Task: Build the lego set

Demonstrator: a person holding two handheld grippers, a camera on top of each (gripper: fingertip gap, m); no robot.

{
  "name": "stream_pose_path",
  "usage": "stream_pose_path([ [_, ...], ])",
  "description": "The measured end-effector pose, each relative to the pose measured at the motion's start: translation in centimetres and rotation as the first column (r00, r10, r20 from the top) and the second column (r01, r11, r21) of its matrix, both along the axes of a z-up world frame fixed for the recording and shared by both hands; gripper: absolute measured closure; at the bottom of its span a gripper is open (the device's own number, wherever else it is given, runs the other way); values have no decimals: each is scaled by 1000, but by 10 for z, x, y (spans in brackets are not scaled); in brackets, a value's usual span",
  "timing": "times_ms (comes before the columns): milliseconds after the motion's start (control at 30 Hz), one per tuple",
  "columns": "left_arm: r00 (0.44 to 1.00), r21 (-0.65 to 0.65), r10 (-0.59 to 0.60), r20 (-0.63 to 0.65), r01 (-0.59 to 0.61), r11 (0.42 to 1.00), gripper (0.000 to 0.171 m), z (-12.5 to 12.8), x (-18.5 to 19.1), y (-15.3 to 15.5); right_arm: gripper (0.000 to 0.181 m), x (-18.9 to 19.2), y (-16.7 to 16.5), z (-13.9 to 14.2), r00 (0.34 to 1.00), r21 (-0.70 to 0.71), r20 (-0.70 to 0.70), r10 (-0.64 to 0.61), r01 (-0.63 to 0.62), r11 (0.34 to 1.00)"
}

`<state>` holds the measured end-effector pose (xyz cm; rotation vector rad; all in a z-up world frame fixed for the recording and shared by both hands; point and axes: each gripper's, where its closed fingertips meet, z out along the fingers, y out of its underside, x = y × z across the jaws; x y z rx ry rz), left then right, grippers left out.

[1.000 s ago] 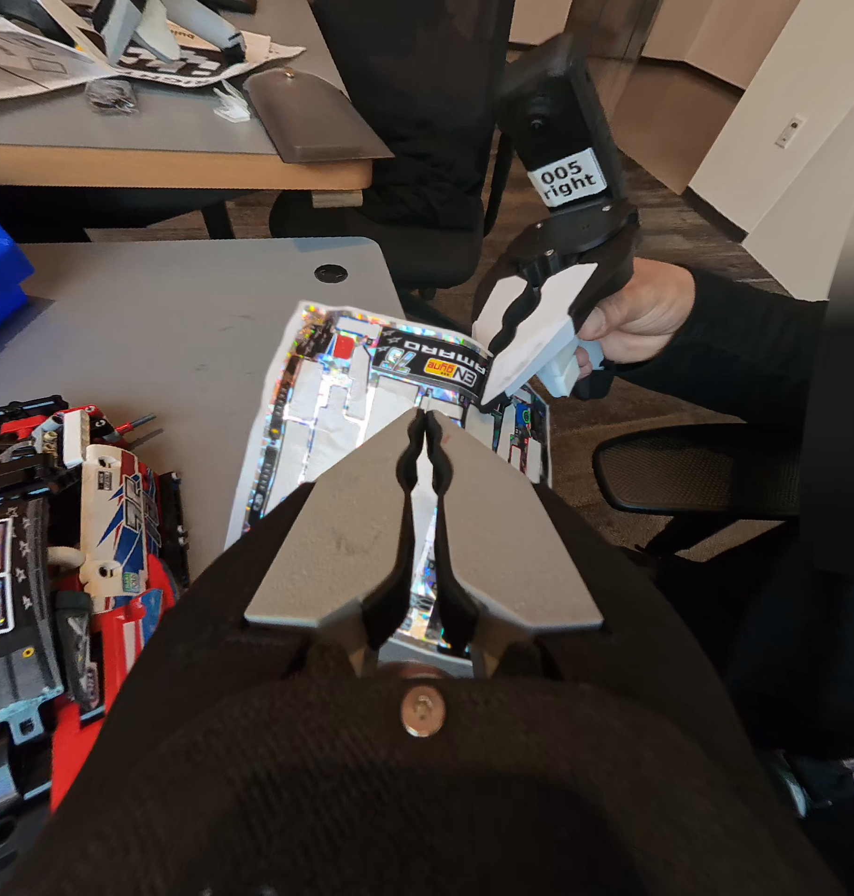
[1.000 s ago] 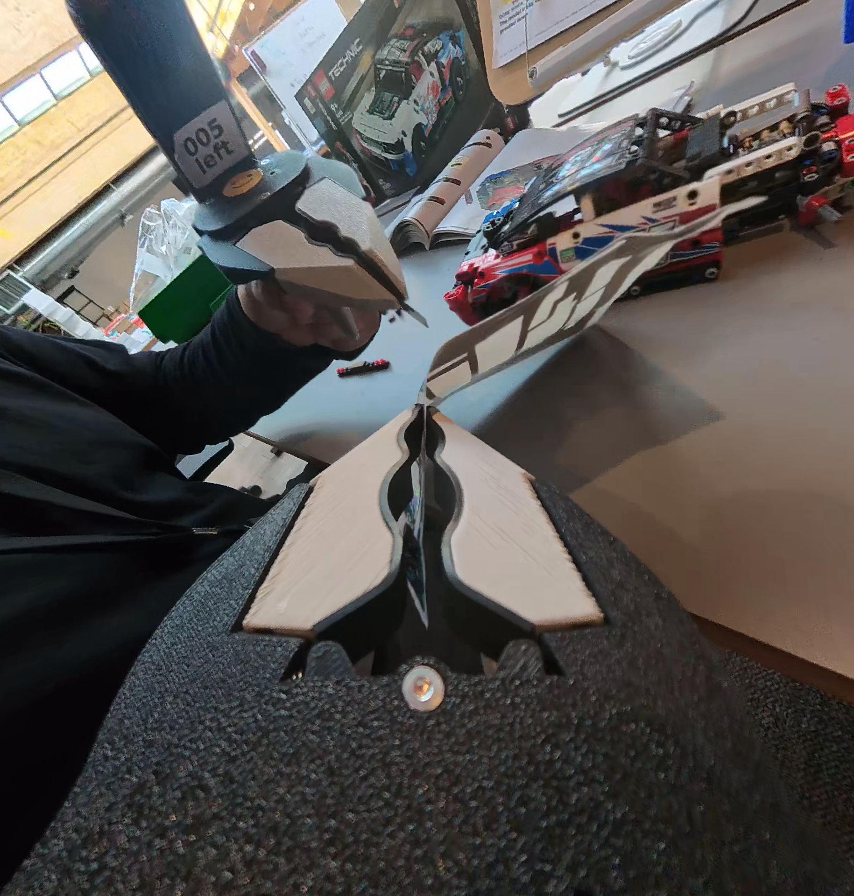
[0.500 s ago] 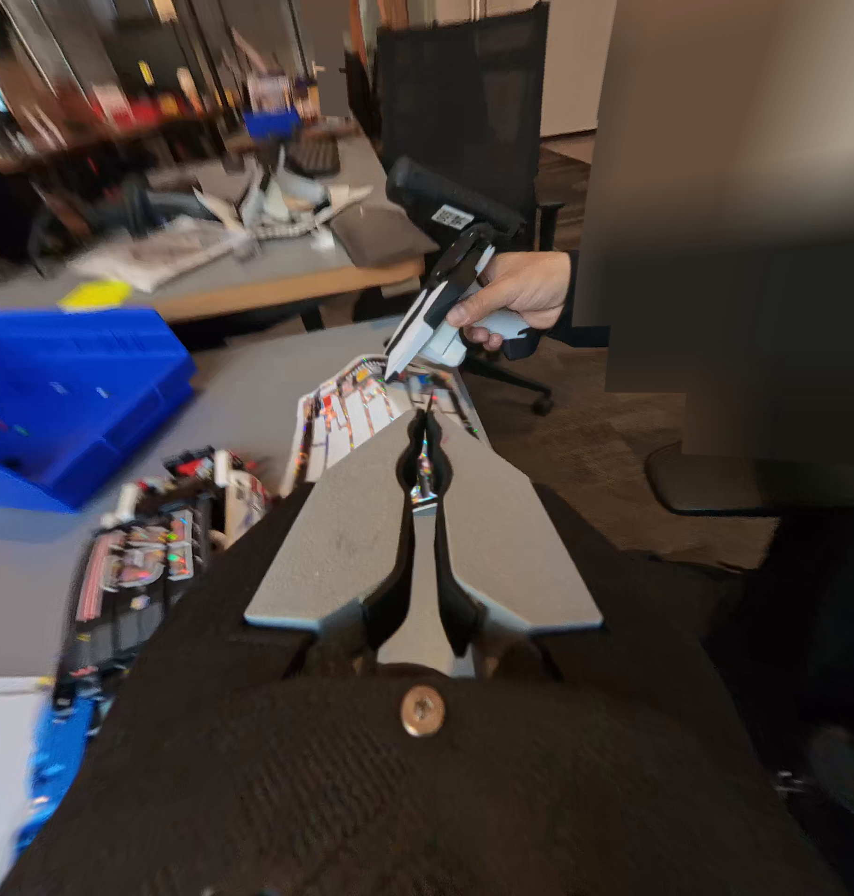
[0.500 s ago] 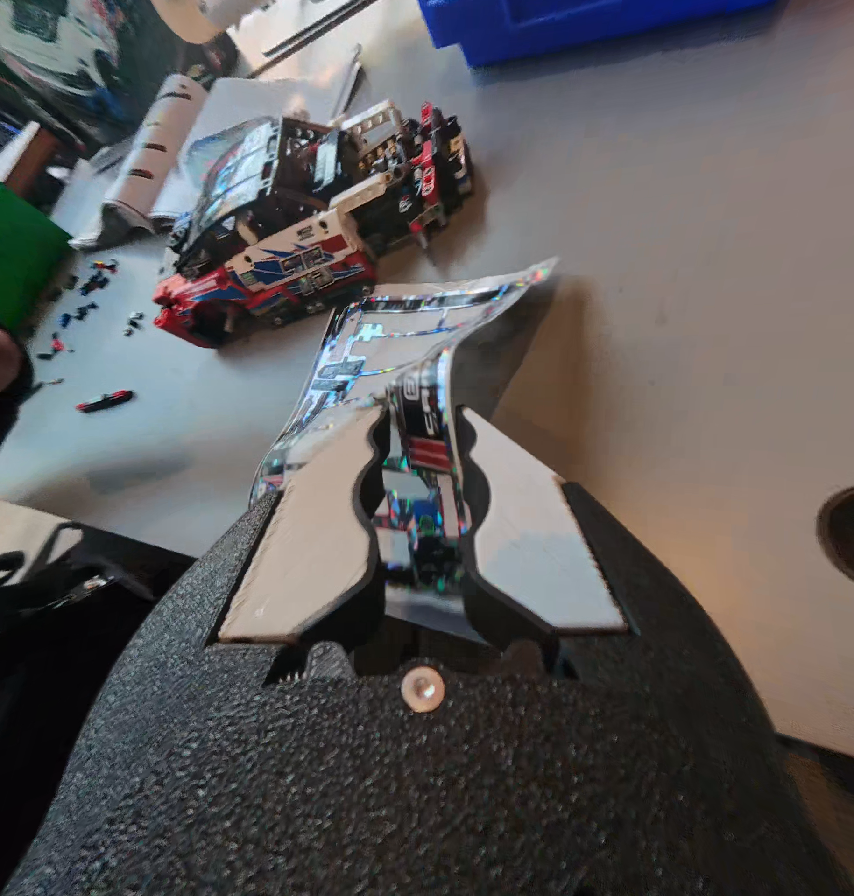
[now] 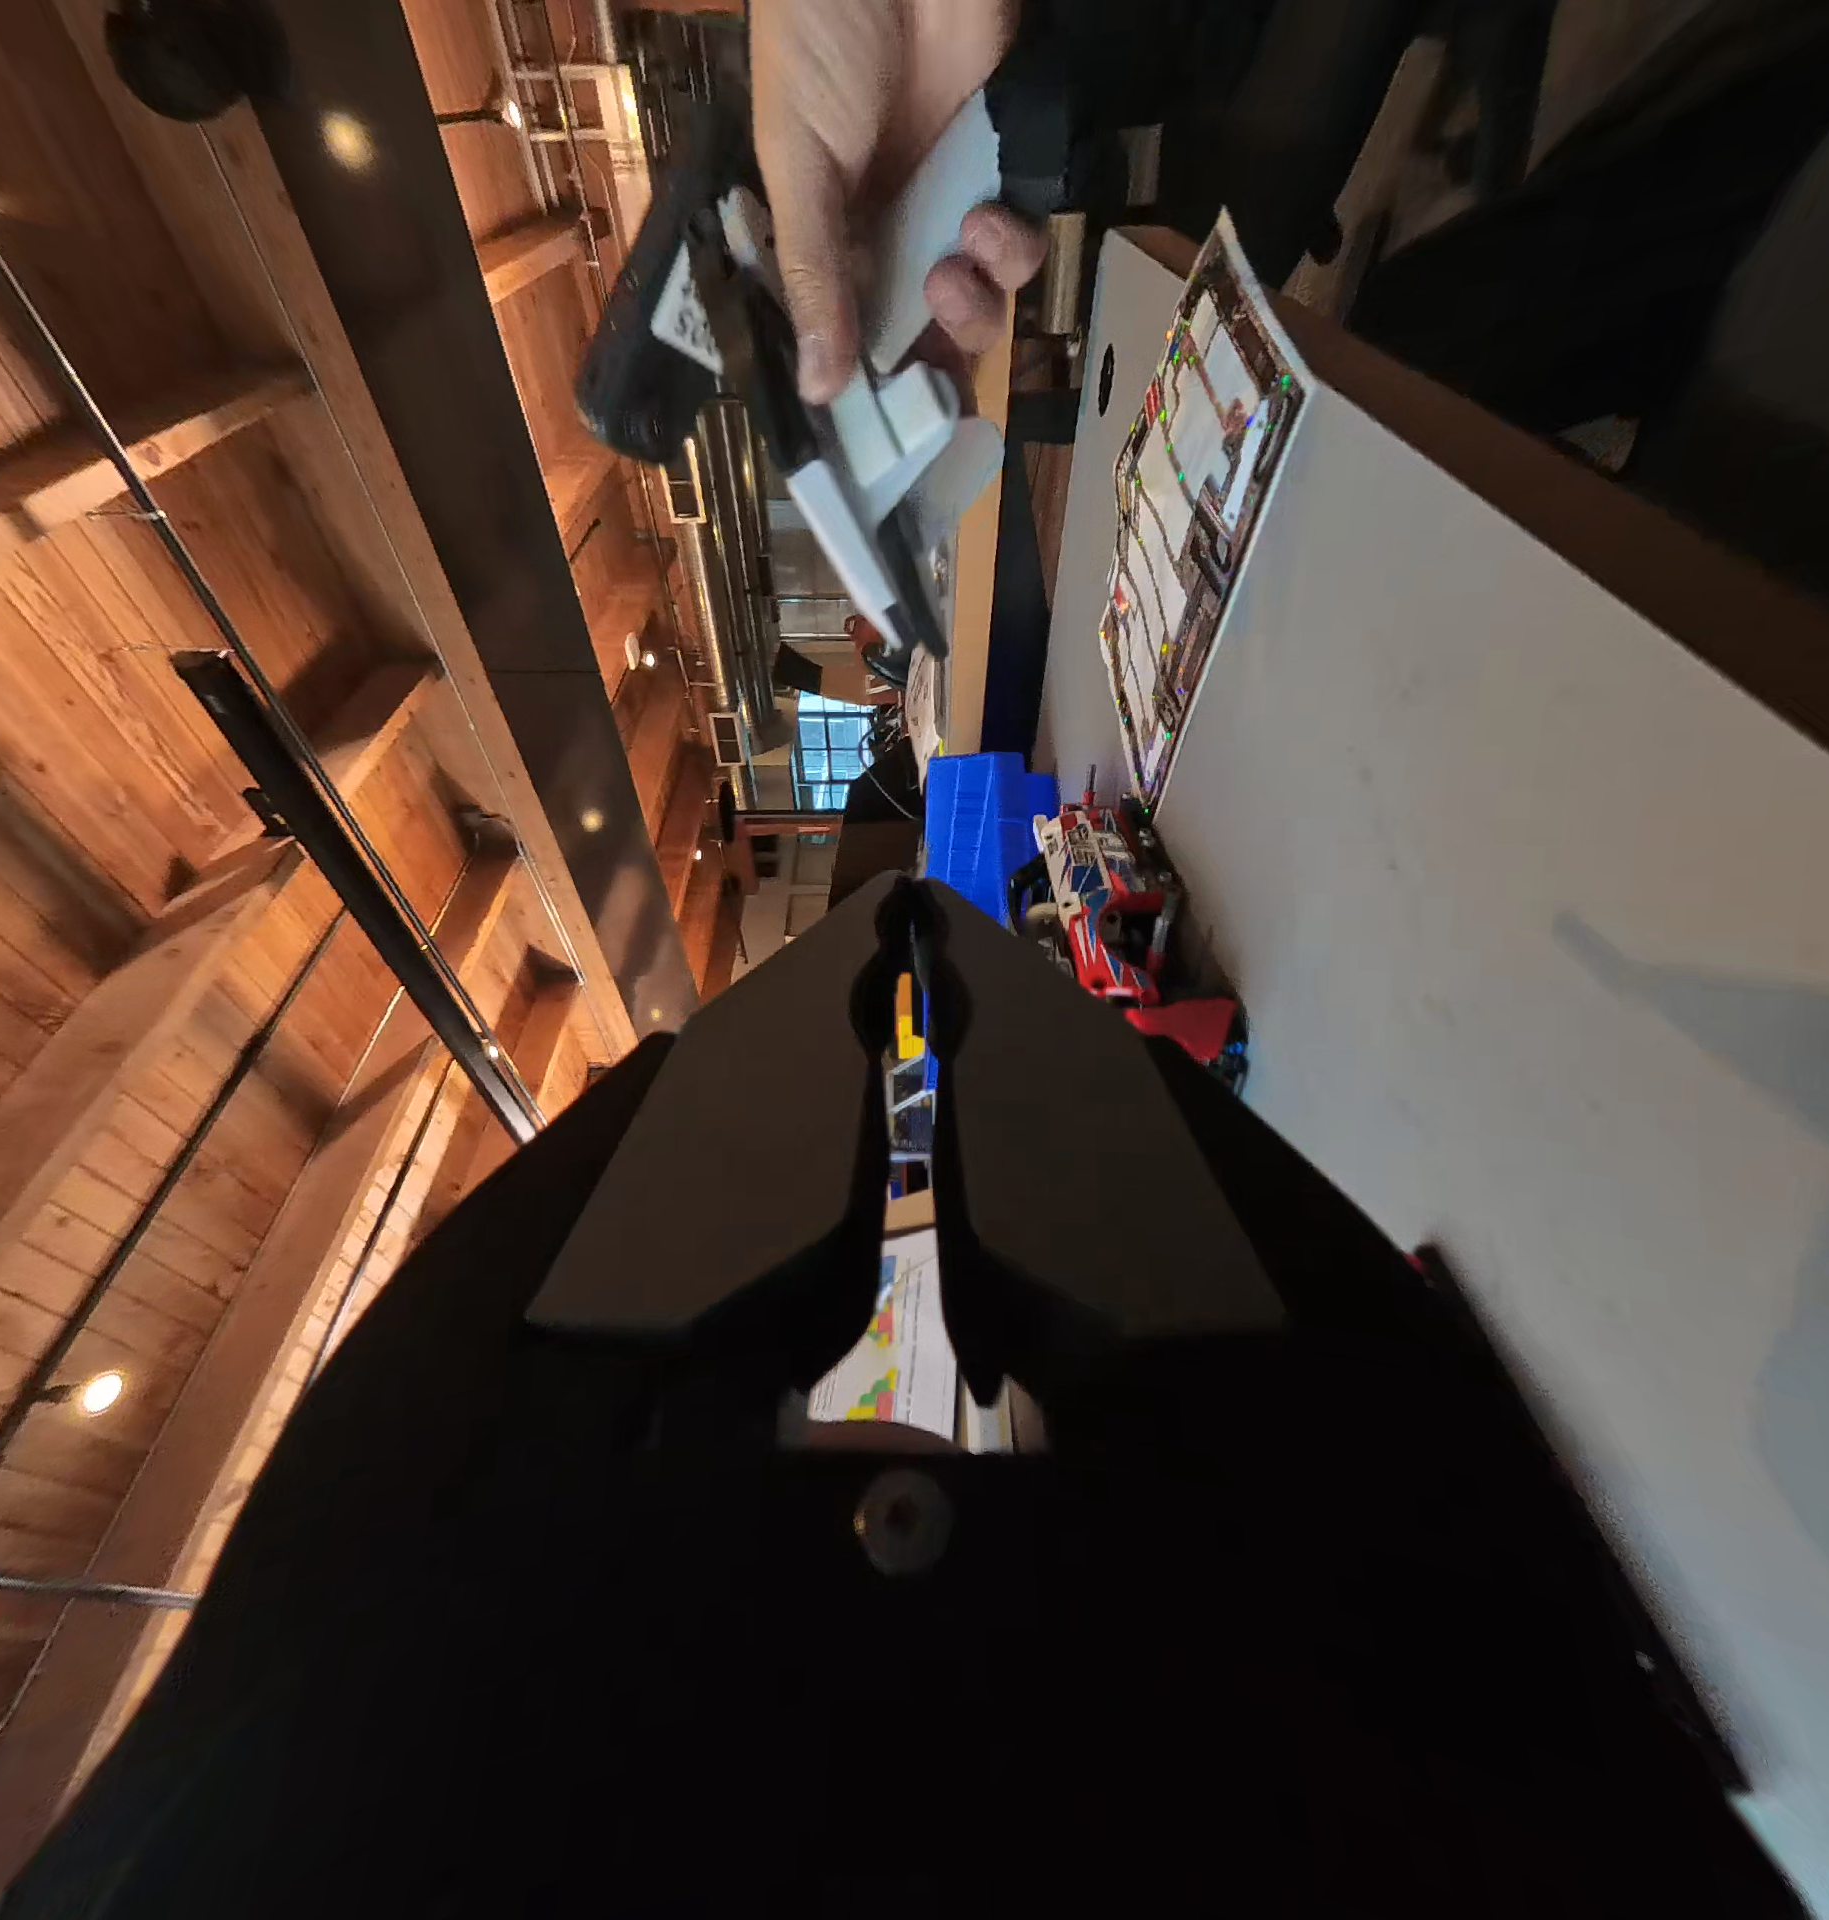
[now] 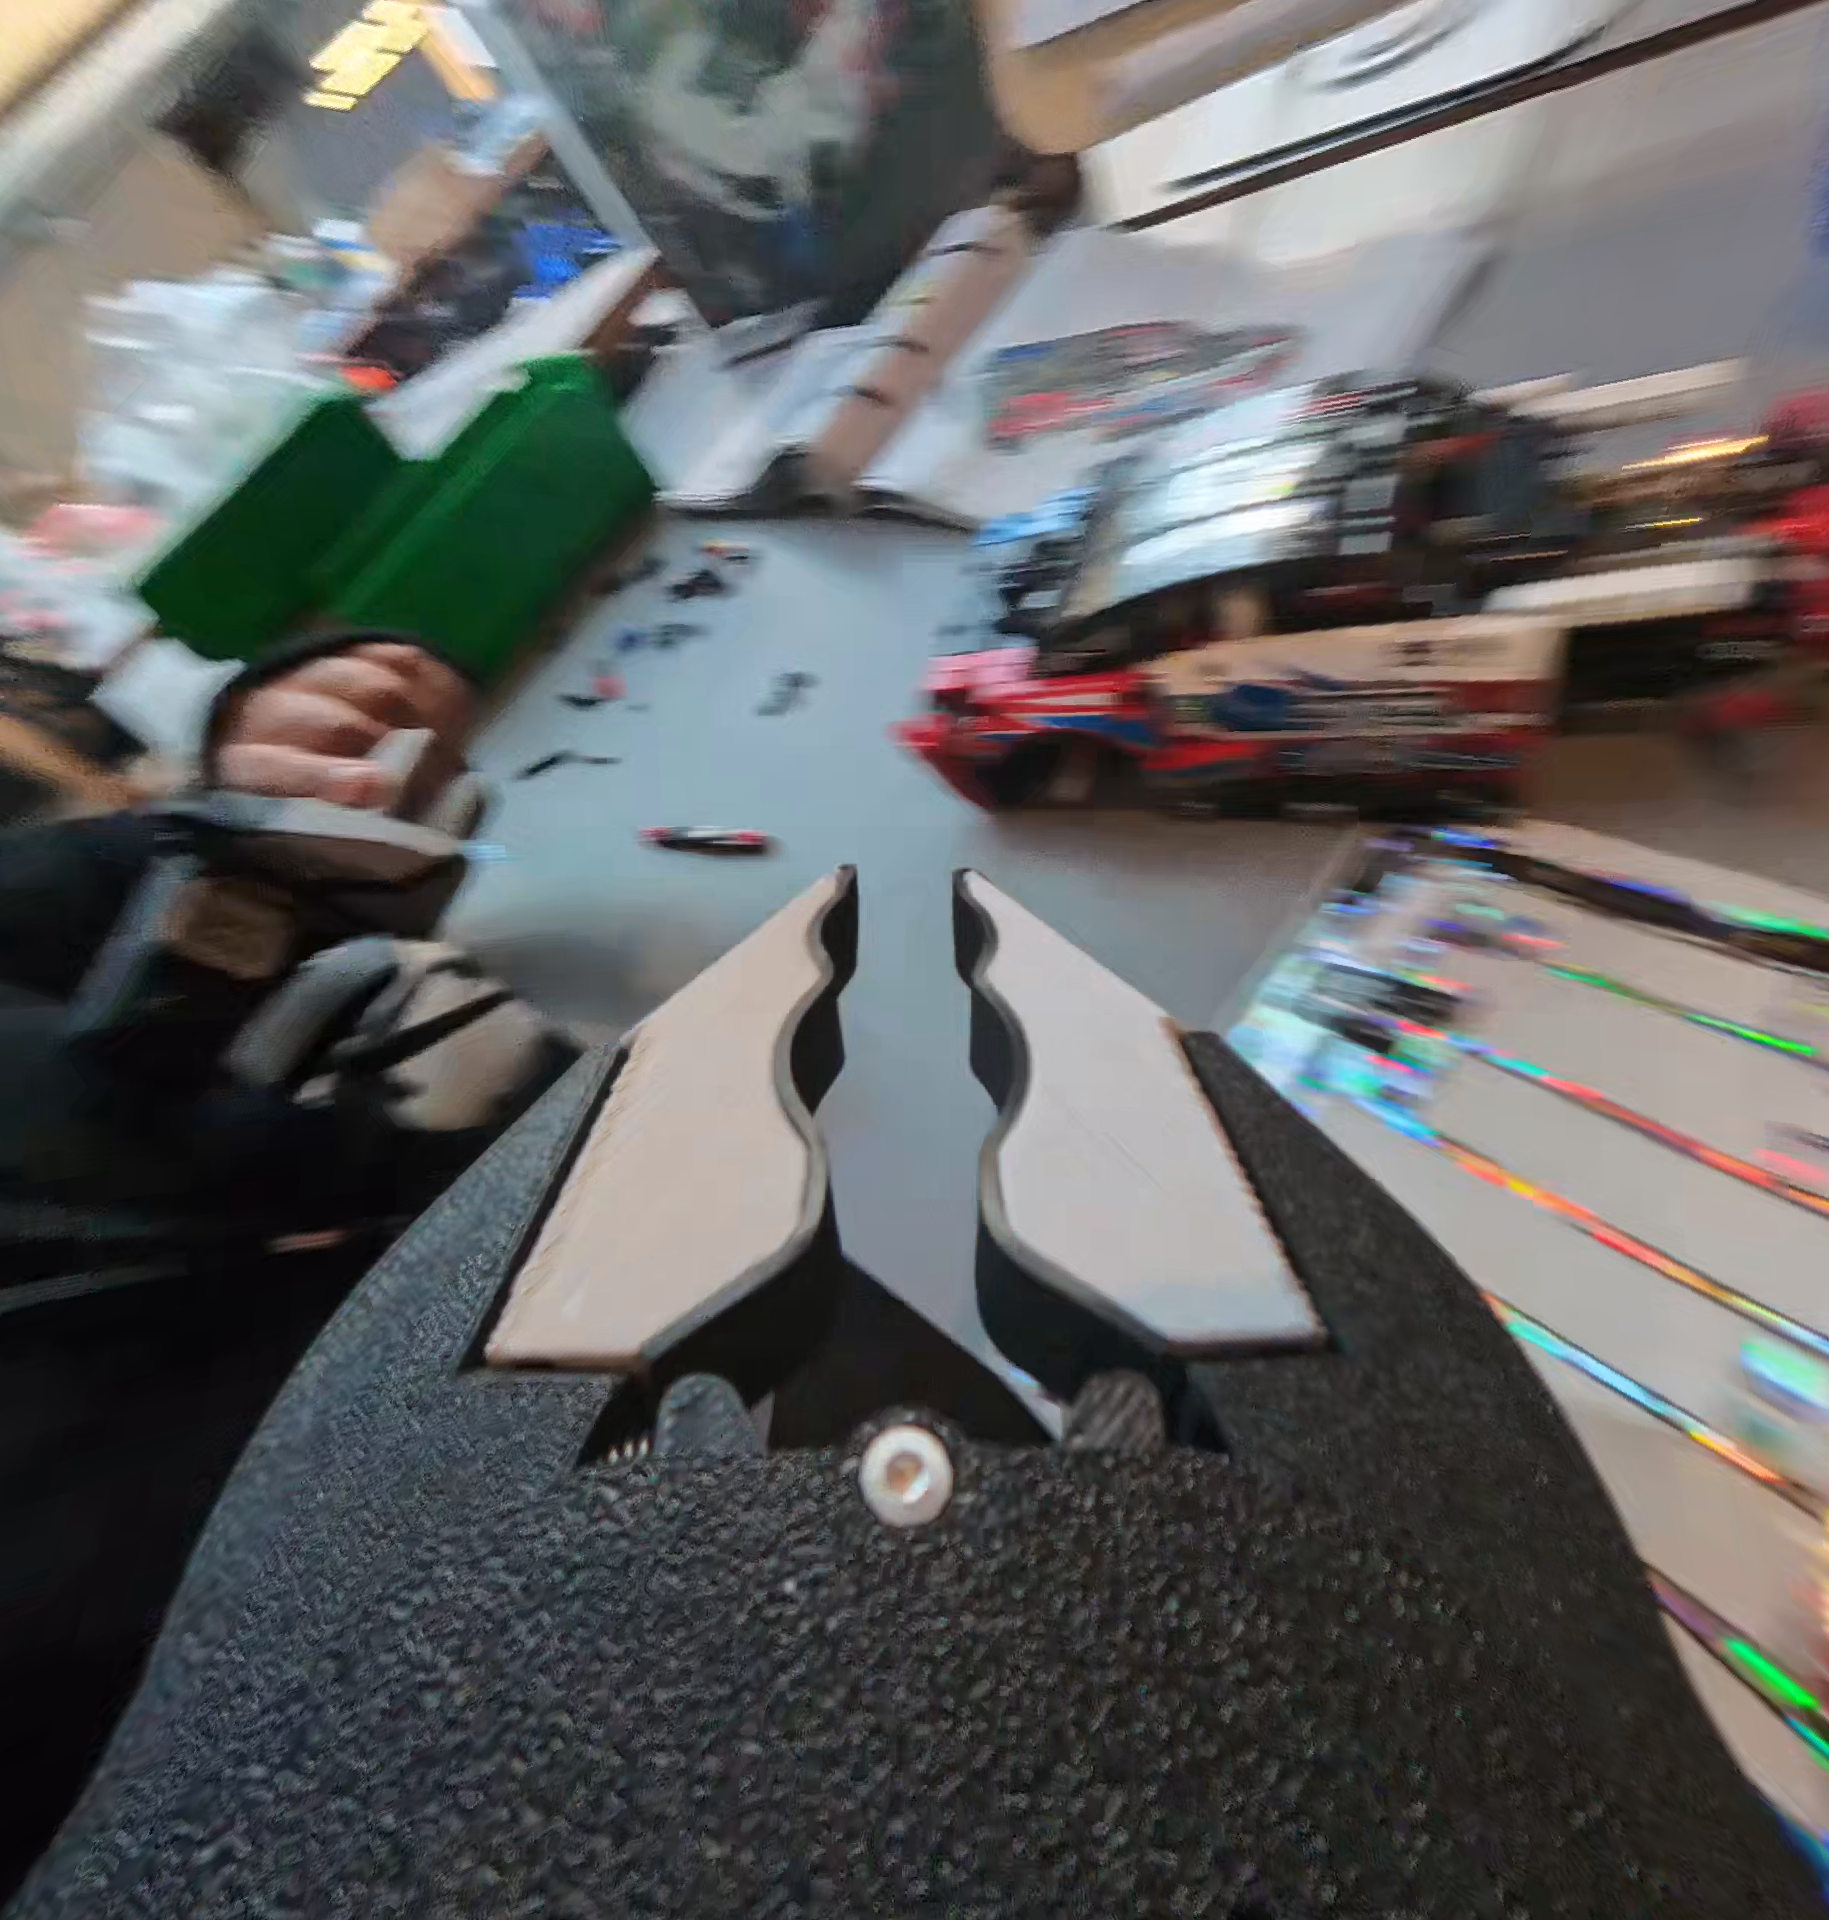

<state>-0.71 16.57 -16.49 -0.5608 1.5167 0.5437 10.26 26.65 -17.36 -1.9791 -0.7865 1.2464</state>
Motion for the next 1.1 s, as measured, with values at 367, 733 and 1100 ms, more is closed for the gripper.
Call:
stream_pose_path([
  [367, 997, 117, 75, 16, -76, 990, 171, 4, -49, -33, 166, -159, -112, 3, 816, -275, -283, 505, -573, 772],
  [733, 986, 129, 162, 30, -164, 978, 171, -5, -86, -41, 172, -196, -129, -3, 759, -344, -309, 572, -651, 677],
  [1100, 984, 112, 173, 50, -178, 978, 171, -14, -99, -44, 181, -209, -134, -8, 757, -329, -272, 594, -653, 682],
])
